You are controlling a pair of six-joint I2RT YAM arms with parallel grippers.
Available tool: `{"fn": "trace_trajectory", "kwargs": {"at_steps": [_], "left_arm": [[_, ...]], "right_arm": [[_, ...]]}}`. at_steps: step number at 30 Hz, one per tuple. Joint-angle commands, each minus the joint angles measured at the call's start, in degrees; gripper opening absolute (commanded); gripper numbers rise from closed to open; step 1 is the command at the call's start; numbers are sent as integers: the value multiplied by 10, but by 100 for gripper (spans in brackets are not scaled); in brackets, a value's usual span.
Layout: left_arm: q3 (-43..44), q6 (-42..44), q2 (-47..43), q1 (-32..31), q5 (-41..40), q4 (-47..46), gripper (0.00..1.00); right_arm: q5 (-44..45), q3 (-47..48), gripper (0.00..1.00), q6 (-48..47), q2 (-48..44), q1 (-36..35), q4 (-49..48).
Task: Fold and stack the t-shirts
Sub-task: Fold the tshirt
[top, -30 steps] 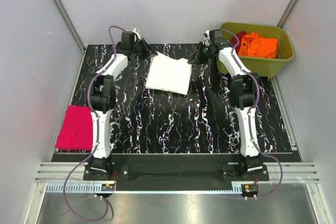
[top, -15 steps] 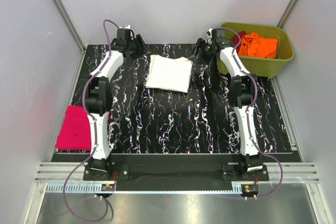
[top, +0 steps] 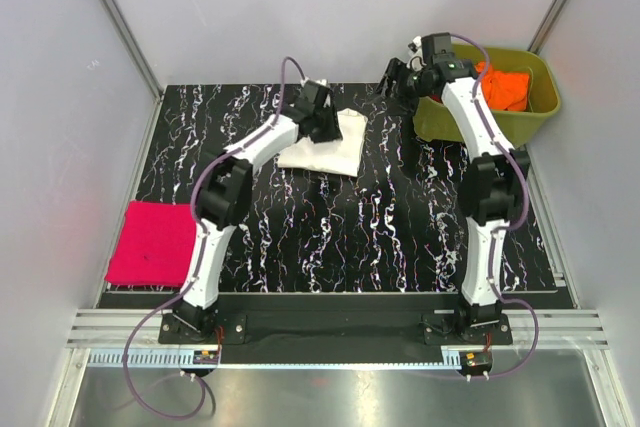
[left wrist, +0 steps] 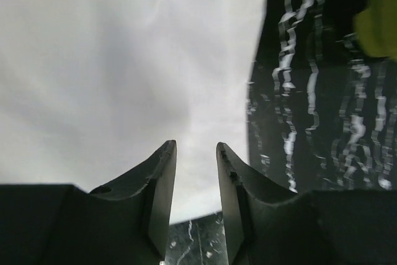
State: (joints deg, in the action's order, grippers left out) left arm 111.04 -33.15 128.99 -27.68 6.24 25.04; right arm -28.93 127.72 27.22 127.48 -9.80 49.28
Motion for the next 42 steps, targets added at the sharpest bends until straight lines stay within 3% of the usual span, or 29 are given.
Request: {"fn": "trace_trajectory", "kwargs": {"at_steps": [1,9,20,27,29,30,34,37,39,41,42], "left_arm": [[50,-16,40,3,-95,45,36],[124,-2,107,-24,-125,223,33],[-264,62,-93,-110,-113,220,27],[-560,81,-361,-149,-68,190,27],[-597,83,-465,-149,-66,194,31],[-615,84,-499,-149,-66,200,40],[-578,56,-621,-152,-69,222,65],[-503,13,-602,-149,-103,240,67],[-428,-24,-528,-148,-133,269,67],[-379,-56,-448,-149,-155,321,58],[-342,-84,-427,-150,-184,332,58]], "right_arm": [[5,-54,70,-18,-101,-6,20],[-3,-241,70,-33,-234,-7,-15],[-34,-352,70,-52,-274,-7,-45],[-83,-423,71,-53,-277,-16,-58],[-85,-453,71,-46,-282,-28,-73],[-90,-463,71,-43,-281,-35,-83],[-114,-486,69,-27,-257,-91,-121],[-138,-493,67,-8,-232,-108,-152],[-139,-491,66,-2,-219,-123,-158],[-134,-493,66,-2,-219,-130,-158],[-126,-498,66,-2,-223,-130,-159]]}}
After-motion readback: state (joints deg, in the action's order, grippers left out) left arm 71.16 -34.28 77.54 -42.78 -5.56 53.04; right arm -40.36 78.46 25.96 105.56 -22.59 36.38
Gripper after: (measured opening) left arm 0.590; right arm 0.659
